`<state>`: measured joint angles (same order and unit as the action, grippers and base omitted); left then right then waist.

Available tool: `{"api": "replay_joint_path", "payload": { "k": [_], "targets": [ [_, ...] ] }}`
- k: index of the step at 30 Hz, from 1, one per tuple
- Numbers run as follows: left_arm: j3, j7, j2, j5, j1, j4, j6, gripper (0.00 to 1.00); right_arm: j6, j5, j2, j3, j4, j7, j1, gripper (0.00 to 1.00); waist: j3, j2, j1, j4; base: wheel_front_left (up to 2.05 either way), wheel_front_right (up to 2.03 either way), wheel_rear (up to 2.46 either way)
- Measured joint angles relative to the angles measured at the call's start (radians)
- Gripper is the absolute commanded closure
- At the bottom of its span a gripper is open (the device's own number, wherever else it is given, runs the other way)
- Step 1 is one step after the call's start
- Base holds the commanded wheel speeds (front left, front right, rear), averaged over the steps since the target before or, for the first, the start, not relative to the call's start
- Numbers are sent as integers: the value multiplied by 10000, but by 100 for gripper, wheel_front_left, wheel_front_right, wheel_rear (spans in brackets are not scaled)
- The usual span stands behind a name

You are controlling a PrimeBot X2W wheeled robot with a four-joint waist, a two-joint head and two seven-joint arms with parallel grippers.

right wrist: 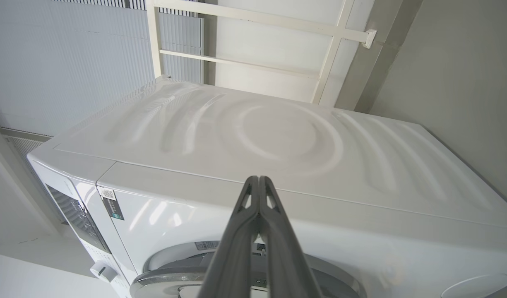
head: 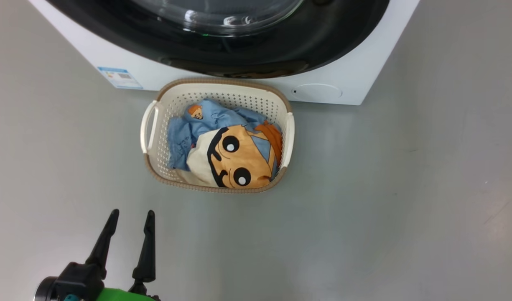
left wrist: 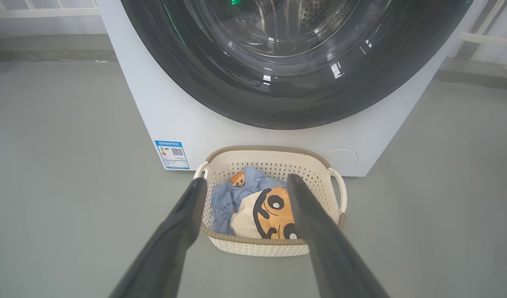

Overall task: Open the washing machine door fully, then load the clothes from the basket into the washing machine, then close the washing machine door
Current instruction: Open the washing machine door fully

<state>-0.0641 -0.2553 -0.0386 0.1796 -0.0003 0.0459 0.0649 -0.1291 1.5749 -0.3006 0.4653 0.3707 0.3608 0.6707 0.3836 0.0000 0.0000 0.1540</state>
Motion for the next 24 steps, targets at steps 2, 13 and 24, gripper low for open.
{"api": "replay_joint_path", "payload": {
  "k": [2, 13, 24],
  "targets": [
    [-33, 0, 0, 0, 1, -13, -8, 0, 0, -4, -79, -90, -86, 84, 275, 100, 77, 0, 0, 90, 0, 0, 0],
    [-215, 0, 2, 2, -34, -92, -253, 0, 0, -242, -119, -1143, -387, 313, 1350, 100, 471, 0, 0, 381, 0, 0, 0],
    [-575, 0, 8, 125, -254, -174, -499, 0, 0, -341, -104, -2399, -587, 422, 2557, 100, 850, 1, 0, 758, 0, 0, 0]
  ]
}}
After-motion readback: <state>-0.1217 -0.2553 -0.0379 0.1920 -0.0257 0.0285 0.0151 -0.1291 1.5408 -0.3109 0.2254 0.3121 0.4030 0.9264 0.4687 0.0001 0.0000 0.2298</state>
